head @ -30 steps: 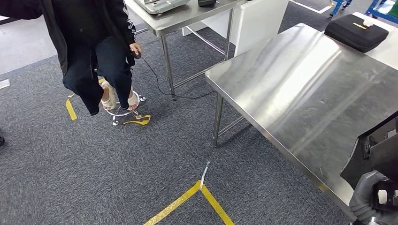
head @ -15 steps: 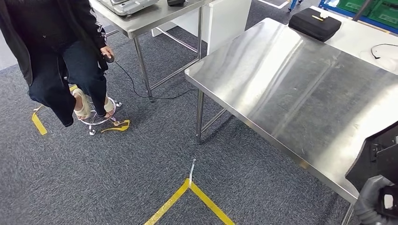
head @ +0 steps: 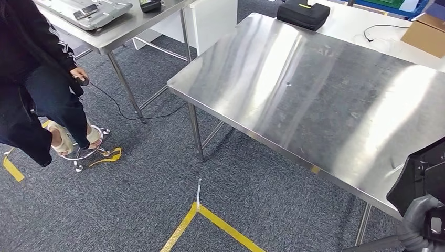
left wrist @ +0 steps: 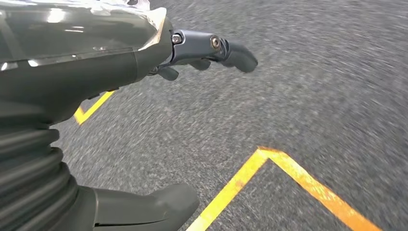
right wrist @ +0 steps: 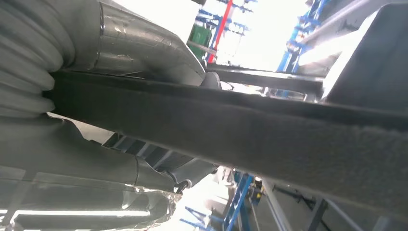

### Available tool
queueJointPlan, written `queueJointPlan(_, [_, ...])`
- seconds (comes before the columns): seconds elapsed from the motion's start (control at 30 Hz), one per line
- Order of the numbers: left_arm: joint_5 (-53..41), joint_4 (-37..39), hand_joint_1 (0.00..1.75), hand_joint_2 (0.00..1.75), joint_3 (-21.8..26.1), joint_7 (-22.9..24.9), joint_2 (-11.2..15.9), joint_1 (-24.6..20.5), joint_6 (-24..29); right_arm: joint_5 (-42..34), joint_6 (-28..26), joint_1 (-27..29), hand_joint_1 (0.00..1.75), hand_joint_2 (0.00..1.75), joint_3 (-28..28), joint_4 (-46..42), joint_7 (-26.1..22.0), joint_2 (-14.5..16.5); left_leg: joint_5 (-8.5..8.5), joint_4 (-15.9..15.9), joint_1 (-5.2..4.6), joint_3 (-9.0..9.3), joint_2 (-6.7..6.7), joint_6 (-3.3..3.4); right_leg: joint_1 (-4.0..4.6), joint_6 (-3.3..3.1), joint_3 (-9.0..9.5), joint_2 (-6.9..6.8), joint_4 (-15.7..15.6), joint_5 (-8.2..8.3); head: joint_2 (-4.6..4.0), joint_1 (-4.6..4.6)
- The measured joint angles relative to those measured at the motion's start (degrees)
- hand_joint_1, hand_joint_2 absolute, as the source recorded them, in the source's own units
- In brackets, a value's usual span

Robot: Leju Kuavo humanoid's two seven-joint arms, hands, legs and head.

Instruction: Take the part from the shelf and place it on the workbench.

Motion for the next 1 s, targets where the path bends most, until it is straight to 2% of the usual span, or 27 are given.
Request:
queueJointPlan(0.03, [0.0,0.0,0.00,1.75,0.0,0.0,0.0,0.1,0.0,0.0,0.0,-0.1,1.71,1.75,0.0,0.0,0.0,0.0,-1.57,3.8,0.01,-1.82,-0.52,-0.05,0.08,-0.11,-0.10,0.61,0.0,0.04,0.00,0.01])
queueJointPlan(0.07, [0.0,0.0,0.00,1.75,0.0,0.0,0.0,0.1,0.0,0.0,0.0,-0.1,1.71,1.75,0.0,0.0,0.0,0.0,-1.96,6.0,0.04,-2.97,-0.70,-0.05,0.16,-0.16,-0.16,1.30,0.1,0.08,0.00,0.01])
queueJointPlan(0.1, [0.0,0.0,0.00,1.75,0.0,0.0,0.0,0.2,0.0,0.0,0.0,-0.1,1.71,1.75,0.0,0.0,0.0,0.0,-1.16,6.1,0.09,-3.10,-0.78,0.00,0.19,-0.18,-0.16,2.02,0.1,0.10,0.00,0.02])
queueJointPlan(0.13, [0.0,0.0,0.00,1.75,0.0,0.0,0.0,0.2,0.0,0.0,0.0,-0.1,1.71,1.75,0.0,0.0,0.0,0.0,0.70,3.8,0.17,-2.10,-0.93,0.09,0.18,-0.16,-0.12,2.76,0.2,0.10,0.00,0.02])
queueJointPlan(0.17, [0.0,0.0,0.00,1.75,0.0,0.0,0.0,0.2,0.0,0.0,0.0,-0.1,1.71,1.75,0.0,0.0,0.0,0.0,3.05,-0.1,0.27,-0.32,-1.45,0.22,0.15,-0.14,-0.06,3.50,0.3,0.09,0.00,0.01])
queueJointPlan(0.23, [-0.1,0.0,0.00,1.75,0.0,0.0,0.0,0.2,0.0,0.0,0.0,-0.1,1.71,1.75,0.0,0.0,0.0,0.0,5.90,-7.1,0.50,2.88,-3.84,0.43,0.24,0.11,-0.24,4.74,0.5,0.15,0.01,0.05])
queueJointPlan(0.3, [-0.2,0.0,0.00,1.75,0.0,-0.1,0.0,0.2,-0.1,0.0,0.0,-0.1,1.71,1.75,0.0,0.0,0.0,0.0,6.32,-9.3,0.30,3.66,-4.97,0.73,0.30,0.77,-0.79,5.77,0.5,0.44,0.01,0.08])
queueJointPlan(0.37, [-0.3,0.0,0.00,1.75,0.0,-0.1,0.0,0.2,-0.1,0.0,0.0,0.0,1.71,1.75,-0.1,0.0,0.0,0.0,6.83,-9.6,0.06,3.51,-3.61,1.43,0.19,1.56,-1.54,6.52,0.4,0.78,0.00,0.08])
queueJointPlan(0.43, [-0.4,0.0,0.00,1.75,0.0,-0.1,0.0,0.1,-0.1,0.0,0.0,0.1,1.71,1.75,-0.2,-0.1,0.0,0.0,7.33,-10.1,0.15,3.43,-2.21,2.38,0.33,1.78,-2.96,4.45,2.4,-0.40,0.00,0.26])
queueJointPlan(0.5, [-0.5,-0.1,0.00,1.75,-0.1,-0.1,0.0,0.0,-0.2,0.1,0.0,0.1,1.71,1.75,-0.3,-0.1,0.0,-0.1,7.55,-10.3,0.12,3.24,-0.69,2.91,0.52,1.51,-6.09,1.47,9.1,-3.82,0.00,0.57])
queueJointPlan(0.57, [-0.5,-0.1,0.00,1.75,0.0,-0.1,0.0,0.1,-0.2,0.1,0.0,0.2,1.71,1.75,-0.3,-0.1,0.0,-0.1,7.56,-10.3,0.02,3.04,0.95,2.98,0.49,1.63,-9.38,0.71,16.5,-6.76,0.00,0.73])
queueJointPlan(0.6, [-0.5,-0.1,0.00,1.75,0.0,-0.1,0.0,0.2,-0.2,0.1,0.0,0.2,1.71,1.75,-0.3,-0.1,0.0,0.0,7.55,-10.3,0.01,3.00,1.74,2.97,0.43,1.99,-9.73,0.57,17.7,-7.04,0.00,0.74])
queueJointPlan(0.63, [-0.5,-0.1,0.00,1.75,0.0,-0.1,0.0,0.2,-0.2,0.1,0.0,0.3,1.71,1.75,-0.3,-0.1,0.0,0.0,7.53,-10.2,0.03,3.02,2.48,2.93,0.34,2.51,-8.71,0.31,16.2,-6.33,0.00,0.75])
queueJointPlan(0.67, [-0.5,-0.1,0.00,1.75,0.0,-0.1,-0.1,0.2,-0.2,0.1,0.0,0.3,1.71,1.75,-0.4,-0.1,0.0,0.0,7.48,-10.2,0.05,3.11,3.16,2.84,0.25,3.06,-6.53,-0.24,12.6,-4.98,0.00,0.75])
queueJointPlan(0.7, [-0.5,-0.1,0.00,1.75,-0.1,-0.1,-0.1,0.1,-0.2,0.1,0.0,0.3,1.71,1.75,-0.4,-0.1,0.0,0.0,7.39,-10.2,0.01,3.25,3.78,2.68,0.17,3.46,-3.82,-1.42,7.8,-3.49,0.00,0.79])
queueJointPlan(0.73, [-0.5,-0.1,0.00,1.75,-0.1,-0.1,-0.2,0.1,-0.2,0.1,0.0,0.3,1.71,1.75,-0.4,-0.2,0.0,0.0,7.21,-10.1,-0.15,3.40,4.34,2.38,0.23,3.53,-1.61,-2.69,3.8,-2.18,0.01,0.79])
queueJointPlan(0.77, [-0.5,-0.1,0.00,1.75,-0.1,-0.1,-0.2,0.1,-0.2,0.1,0.0,0.3,1.71,1.75,-0.4,-0.2,0.0,0.0,7.03,-10.1,-0.32,3.56,4.85,2.04,0.34,3.22,-0.25,-3.53,1.3,-1.38,0.01,0.73])
queueJointPlan(0.8, [-0.5,-0.1,0.00,1.75,-0.1,-0.1,-0.2,0.1,-0.2,0.1,0.0,0.3,1.71,1.75,-0.4,-0.2,0.0,0.0,6.86,-10.0,-0.48,3.77,5.34,1.68,0.49,2.73,0.20,-3.96,0.3,-1.02,0.01,0.67])
queueJointPlan(0.87, [-0.5,-0.2,0.00,1.75,-0.1,-0.1,-0.1,0.0,-0.2,0.1,0.0,0.3,1.71,1.75,-0.4,-0.3,0.0,0.0,6.64,-10.1,-0.48,4.17,6.34,1.03,0.61,1.69,-0.06,-2.85,0.4,-0.79,0.00,0.50])
queueJointPlan(0.9, [-0.5,-0.2,0.00,1.75,-0.1,-0.1,-0.1,0.0,-0.2,0.1,0.0,0.3,1.71,1.75,-0.4,-0.3,0.0,0.0,6.39,-9.9,-0.30,4.29,6.11,0.66,0.36,1.31,-0.02,-2.27,0.3,-0.68,0.00,0.48])
queueJointPlan(0.93, [-0.5,-0.3,0.00,1.75,-0.1,-0.1,-0.1,-0.1,-0.2,0.1,0.0,0.3,1.71,1.75,-0.4,-0.3,0.0,0.0,5.58,-9.0,-0.11,4.03,4.96,0.32,0.13,0.90,0.04,-1.66,0.3,-0.51,0.00,0.44])
queueJointPlan(0.97, [-0.5,-0.3,0.00,1.75,-0.1,-0.1,-0.1,-0.2,-0.2,0.1,0.0,0.3,1.71,1.75,-0.4,-0.4,0.0,0.0,4.13,-7.1,0.05,3.25,3.30,0.02,-0.15,0.48,0.12,-1.09,0.2,-0.31,0.00,0.41])
queueJointPlan(1.0, [-0.5,-0.3,0.00,1.75,-0.1,-0.1,-0.1,-0.2,-0.3,0.1,0.0,0.3,1.71,1.75,-0.4,-0.4,0.0,0.1,2.11,-3.8,0.18,1.82,1.37,-0.17,-0.24,0.21,0.08,-0.55,0.2,-0.19,0.01,0.35])
